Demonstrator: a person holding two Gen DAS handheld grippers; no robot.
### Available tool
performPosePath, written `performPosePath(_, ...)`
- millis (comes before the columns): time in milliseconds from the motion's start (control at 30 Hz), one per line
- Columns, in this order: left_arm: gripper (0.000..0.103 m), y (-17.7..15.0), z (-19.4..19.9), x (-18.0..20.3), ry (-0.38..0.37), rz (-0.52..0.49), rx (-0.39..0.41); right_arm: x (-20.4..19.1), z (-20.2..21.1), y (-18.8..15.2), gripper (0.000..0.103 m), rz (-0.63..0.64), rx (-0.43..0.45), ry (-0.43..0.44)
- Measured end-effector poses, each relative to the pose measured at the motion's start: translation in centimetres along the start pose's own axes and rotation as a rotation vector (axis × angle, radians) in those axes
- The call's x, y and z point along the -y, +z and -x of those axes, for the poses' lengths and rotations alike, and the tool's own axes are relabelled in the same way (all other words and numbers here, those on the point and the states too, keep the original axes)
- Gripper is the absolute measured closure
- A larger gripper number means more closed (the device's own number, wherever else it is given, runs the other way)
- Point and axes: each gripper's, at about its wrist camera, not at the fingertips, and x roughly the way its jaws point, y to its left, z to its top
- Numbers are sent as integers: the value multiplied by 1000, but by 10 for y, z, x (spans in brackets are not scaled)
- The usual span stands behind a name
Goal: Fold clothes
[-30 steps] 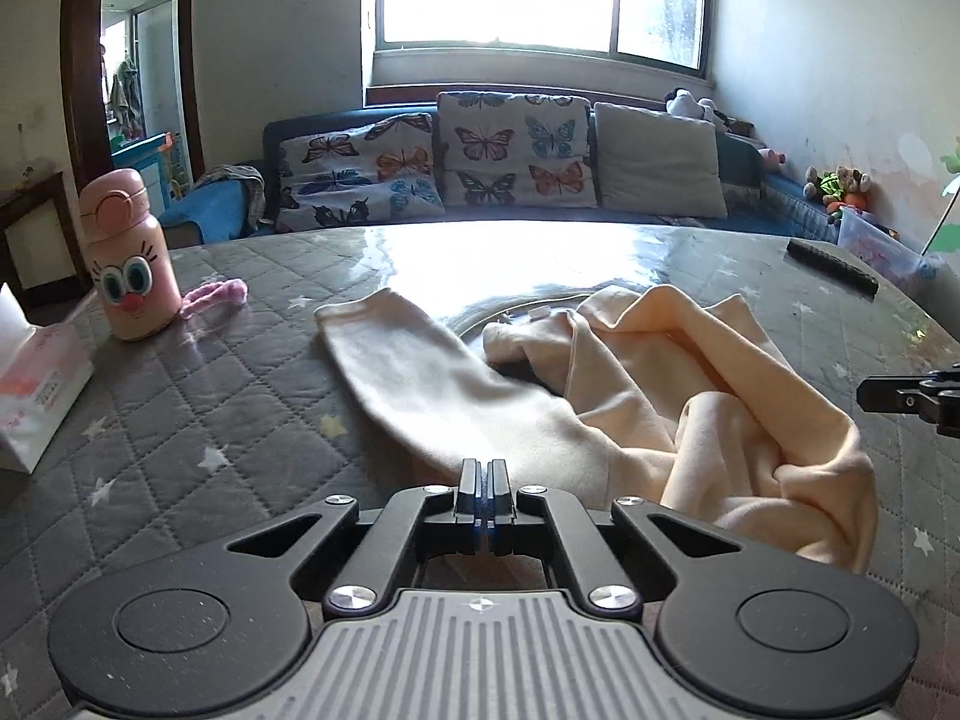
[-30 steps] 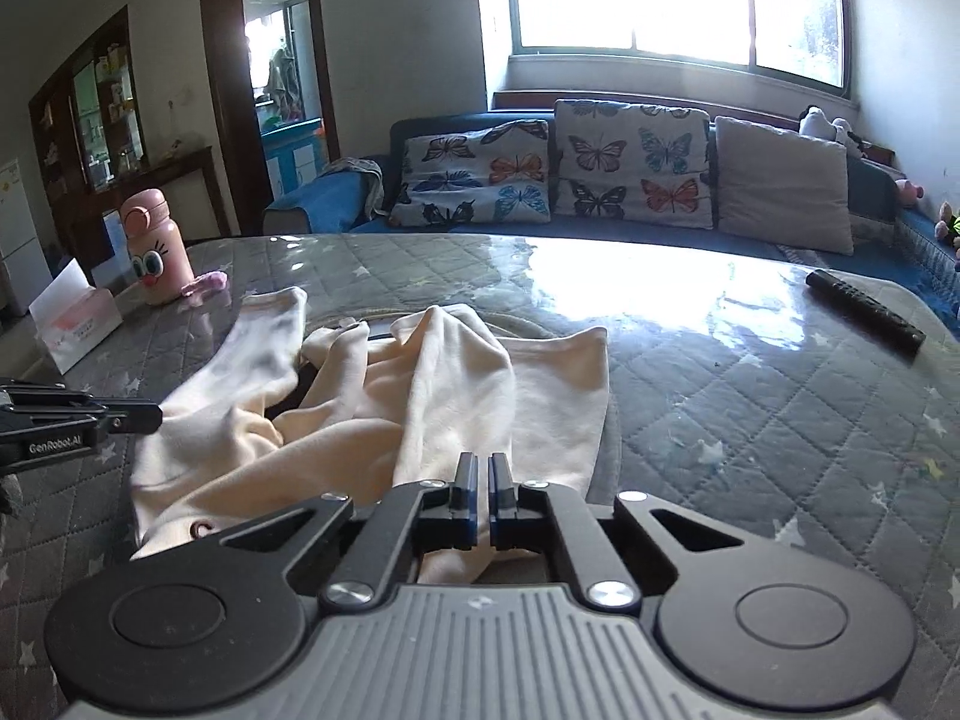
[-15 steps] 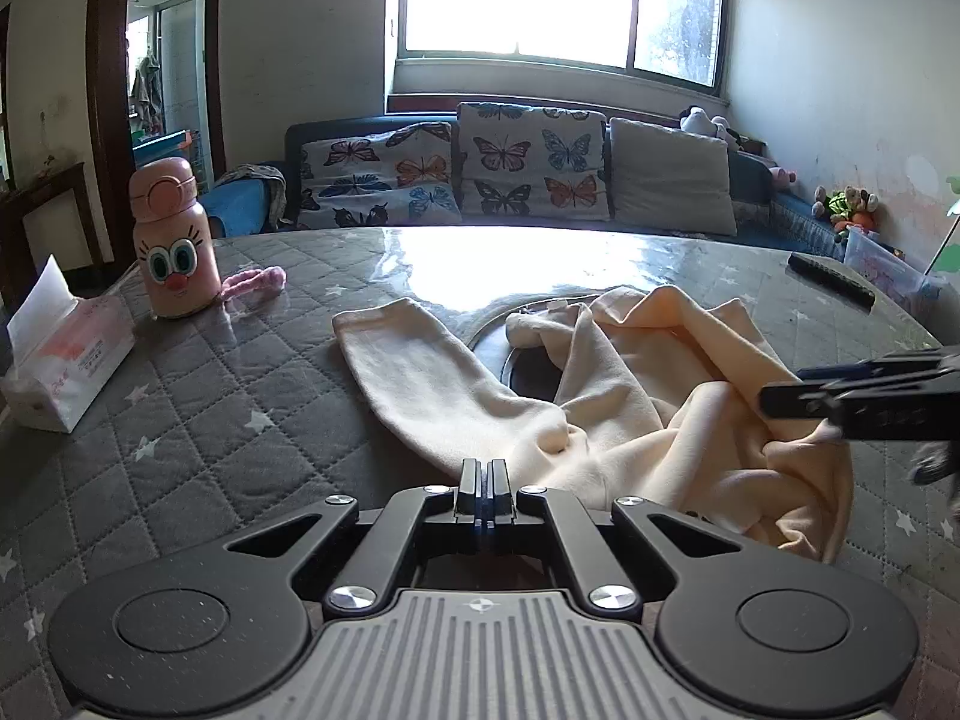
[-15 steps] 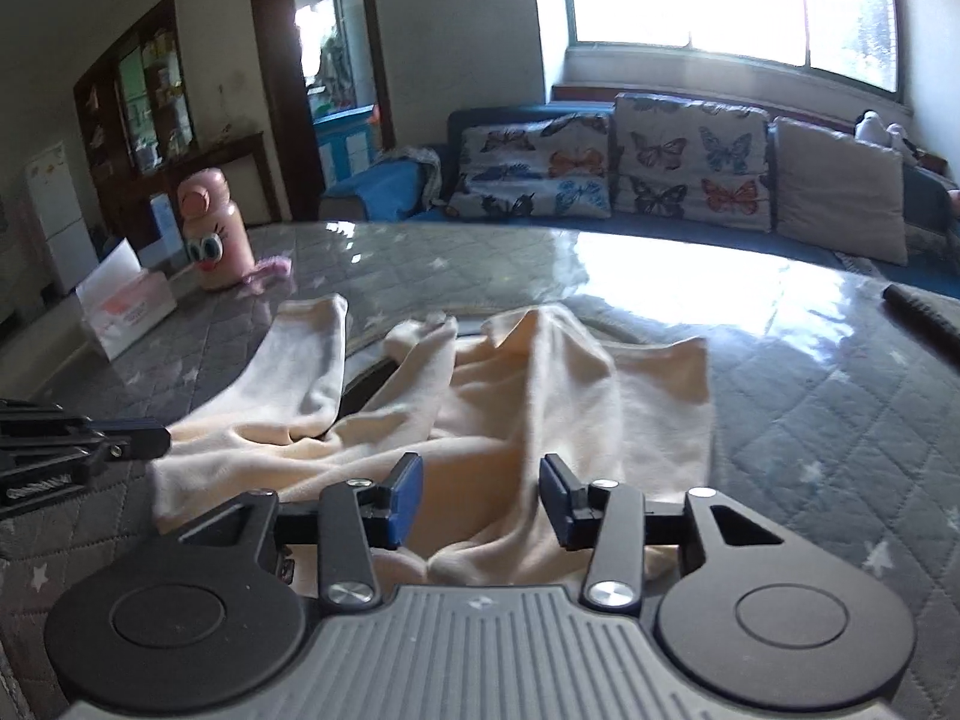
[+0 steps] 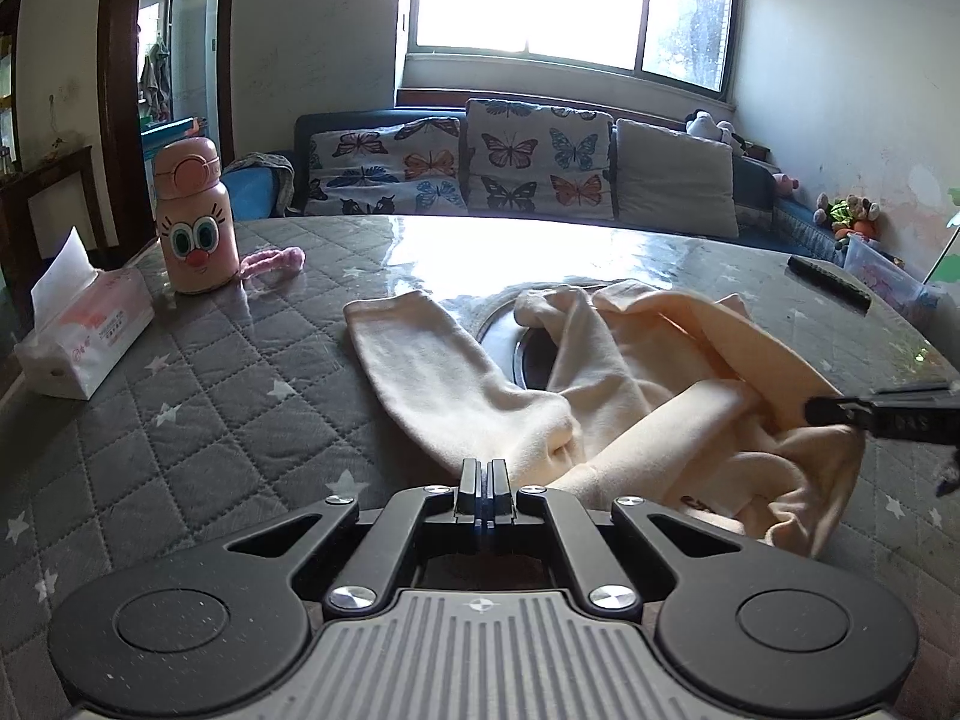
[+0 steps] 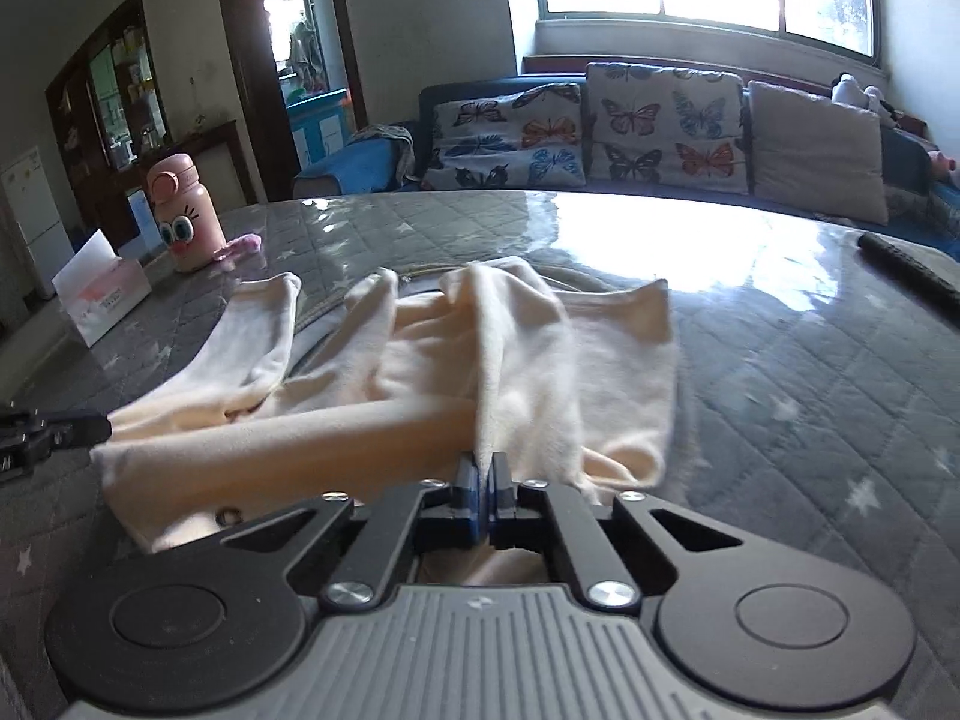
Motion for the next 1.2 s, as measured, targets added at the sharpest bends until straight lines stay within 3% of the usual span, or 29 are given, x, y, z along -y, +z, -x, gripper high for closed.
performPosePath(333,101,-38,29,-5,-40,-14,-91,23,58,-41,100,-16,-87,-3)
performPosePath(467,101,-38,33,-10,-47,-10,-103,21,68,-42,87,20,-101,-8)
performPosePath(567,99,-28,36,-14,-33,-19,-70,14,70,-27,84,62,-67,-10)
performPosePath(667,92,-16,33,-18,-10,-18,-37,4,59,-5,72,109,-25,-3)
performPosePath(700,84,-11,30,-20,0,-14,-27,1,53,0,70,125,-17,-4)
performPosePath(733,74,-7,26,-22,17,-10,-21,-2,47,5,70,141,-10,-5)
performPosePath(900,57,12,-4,-35,82,3,-12,-25,-1,31,70,246,-2,4)
performPosePath(1200,43,35,-62,-59,197,35,-44,-46,-72,57,70,294,-60,36)
